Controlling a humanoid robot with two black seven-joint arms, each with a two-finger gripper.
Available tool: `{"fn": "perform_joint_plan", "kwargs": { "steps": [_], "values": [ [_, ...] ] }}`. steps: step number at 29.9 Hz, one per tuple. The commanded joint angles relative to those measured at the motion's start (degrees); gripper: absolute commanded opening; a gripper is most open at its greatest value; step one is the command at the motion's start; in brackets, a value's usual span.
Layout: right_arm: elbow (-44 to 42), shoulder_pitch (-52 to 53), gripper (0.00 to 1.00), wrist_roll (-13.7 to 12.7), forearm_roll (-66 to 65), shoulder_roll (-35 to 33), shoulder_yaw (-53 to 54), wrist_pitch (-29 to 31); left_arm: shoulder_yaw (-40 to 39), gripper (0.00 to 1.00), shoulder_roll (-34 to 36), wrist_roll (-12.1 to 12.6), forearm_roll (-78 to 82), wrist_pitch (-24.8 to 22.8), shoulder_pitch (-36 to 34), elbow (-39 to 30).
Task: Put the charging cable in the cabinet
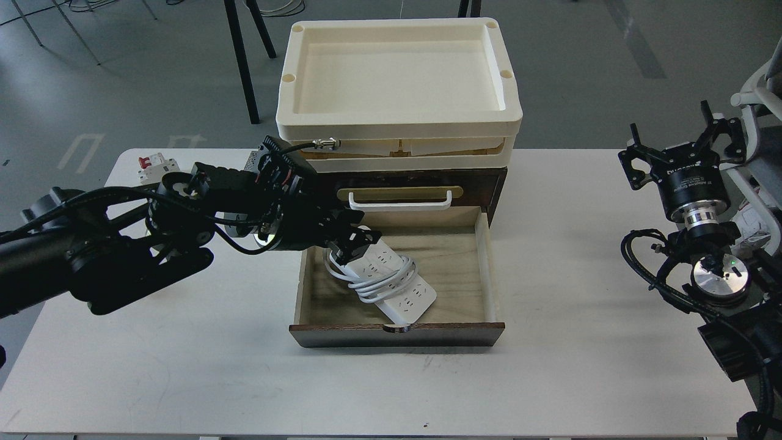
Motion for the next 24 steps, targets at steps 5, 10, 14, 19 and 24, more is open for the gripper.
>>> {"fn": "perform_joint_plan", "kwargs": {
  "steps": [5,10,14,19,24],
  "values": [
    [0.03,0.0,1.0,-0.02,-0.02,0.0,-1.22,0.0,-16.49,0.88,4.34,-12.58,-27.32,-1.03,1.89,-1.94],
    [-0.06,0.18,1.0,-0.02,-0.11,0.0,-1.22,0.0,-29.49,0.94,5.05,-12.58,-56.73,-1.03,1.89,1.65],
    [0.03,0.79,1.0,-0.28,-0.03,0.09,-1.14,-3.82,-32.15,0.99,6.9,-12.58,-77.5,-2.61,1.89,9.12],
    [-0.06,1.23,1.0,-0.98,-0.02,0.0,-1.05,-5.59,-32.06,0.99,6.2,-8.32,-95.88,-3.9,5.93,21.59],
    [-0.15,1.23,1.0,-3.44,0.15,0.09,-0.96,-6.2,-31.89,0.99,1.91,-7.26,-107.94,-3.9,10.67,32.33]
  ]
}}
